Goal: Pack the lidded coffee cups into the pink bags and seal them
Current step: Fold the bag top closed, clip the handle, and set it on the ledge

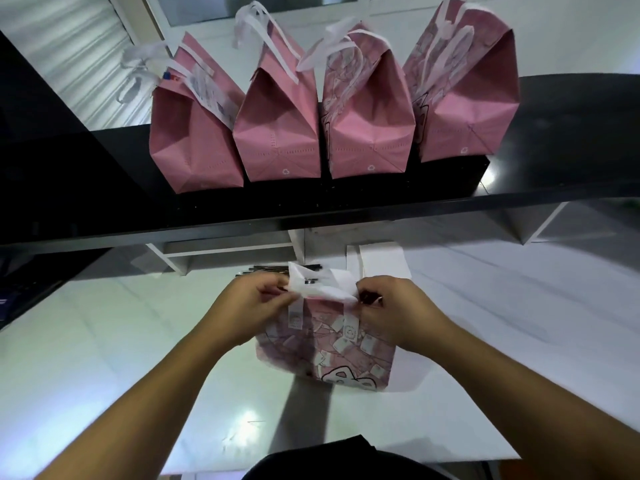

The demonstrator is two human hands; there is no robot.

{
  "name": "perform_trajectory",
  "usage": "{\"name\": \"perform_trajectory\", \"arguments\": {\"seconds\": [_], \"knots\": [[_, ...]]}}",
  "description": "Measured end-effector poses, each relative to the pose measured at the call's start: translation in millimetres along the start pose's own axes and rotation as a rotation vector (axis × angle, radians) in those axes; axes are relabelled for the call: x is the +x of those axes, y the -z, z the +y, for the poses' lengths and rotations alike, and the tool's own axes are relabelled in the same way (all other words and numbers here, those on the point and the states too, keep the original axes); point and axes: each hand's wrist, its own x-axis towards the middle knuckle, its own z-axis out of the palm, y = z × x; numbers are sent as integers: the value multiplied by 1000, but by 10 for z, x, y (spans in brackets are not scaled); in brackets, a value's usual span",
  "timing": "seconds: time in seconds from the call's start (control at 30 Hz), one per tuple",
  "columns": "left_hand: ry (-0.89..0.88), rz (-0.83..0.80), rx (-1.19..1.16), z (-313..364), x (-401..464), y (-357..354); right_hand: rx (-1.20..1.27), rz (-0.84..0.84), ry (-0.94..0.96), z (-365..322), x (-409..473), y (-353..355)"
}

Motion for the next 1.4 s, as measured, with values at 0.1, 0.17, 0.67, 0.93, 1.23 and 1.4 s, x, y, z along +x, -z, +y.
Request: {"name": "perform_trajectory", "arguments": {"seconds": [0.1, 0.17, 0.67, 0.93, 1.23, 1.4], "knots": [[33, 42, -48, 62, -14, -12, -65, 21, 55, -31, -22, 6], [42, 82, -79, 95, -13, -17, -71, 51, 85, -33, -43, 16], [-267, 116, -121, 655, 121, -311, -235, 384, -133, -338, -640, 737], [-305, -180, -231, 1137, 60, -887, -292, 627, -340, -385, -1035, 1453], [-528, -351, -105, 2050, 355, -1254, -284, 874, -336, -306, -1144, 2391], [-564, -291, -162, 2541, 700, -1526, -314, 905, -253, -142, -1058, 2984]]}}
